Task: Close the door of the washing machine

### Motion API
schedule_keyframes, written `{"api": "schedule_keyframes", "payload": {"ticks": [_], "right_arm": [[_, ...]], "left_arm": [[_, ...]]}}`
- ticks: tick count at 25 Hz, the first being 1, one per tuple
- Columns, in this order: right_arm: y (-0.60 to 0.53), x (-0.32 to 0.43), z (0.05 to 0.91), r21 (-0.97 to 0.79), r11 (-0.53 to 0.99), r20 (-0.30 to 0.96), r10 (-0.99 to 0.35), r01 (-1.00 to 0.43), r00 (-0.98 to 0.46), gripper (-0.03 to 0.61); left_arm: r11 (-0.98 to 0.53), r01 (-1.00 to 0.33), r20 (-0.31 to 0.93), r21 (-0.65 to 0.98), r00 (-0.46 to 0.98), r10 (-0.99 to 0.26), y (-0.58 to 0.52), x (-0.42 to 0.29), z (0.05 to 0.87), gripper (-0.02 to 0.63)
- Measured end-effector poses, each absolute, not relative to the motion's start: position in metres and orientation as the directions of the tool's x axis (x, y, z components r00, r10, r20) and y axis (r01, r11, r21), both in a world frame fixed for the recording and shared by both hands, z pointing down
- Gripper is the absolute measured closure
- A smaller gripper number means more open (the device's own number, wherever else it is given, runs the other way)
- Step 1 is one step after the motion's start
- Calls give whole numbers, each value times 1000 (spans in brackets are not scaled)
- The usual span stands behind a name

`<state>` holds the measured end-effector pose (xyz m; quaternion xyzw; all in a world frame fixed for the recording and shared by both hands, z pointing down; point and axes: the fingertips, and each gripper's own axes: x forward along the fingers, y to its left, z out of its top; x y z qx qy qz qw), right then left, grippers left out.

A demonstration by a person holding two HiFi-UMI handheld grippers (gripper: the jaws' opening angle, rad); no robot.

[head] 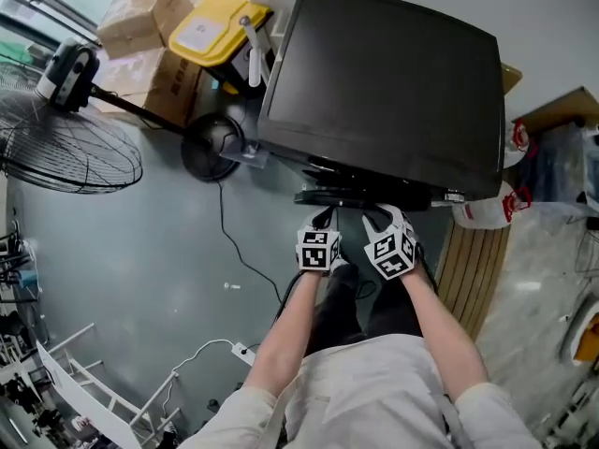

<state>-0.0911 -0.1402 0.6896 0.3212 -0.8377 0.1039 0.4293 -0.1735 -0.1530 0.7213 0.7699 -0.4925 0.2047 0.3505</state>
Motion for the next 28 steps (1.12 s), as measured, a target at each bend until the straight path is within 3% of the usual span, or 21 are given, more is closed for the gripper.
{"api": "schedule_keyframes", "payload": {"ticks": [5, 11, 28], "right_arm": [[-135, -59, 700, -50, 581, 745, -520, -812, -418, 580], [-158, -22, 701, -155, 338, 716, -609, -928, -341, 580], [-174, -30, 708, -221, 223, 698, -644, -949, -314, 580]], "left_arm": [[-291, -905, 652, 309, 425, -628, -165, -170, 717, 612], [-292, -884, 628, 366, 466, -623, -182, -162, 710, 612], [-248, -869, 614, 428, 481, -626, -206, -162, 709, 611]]}}
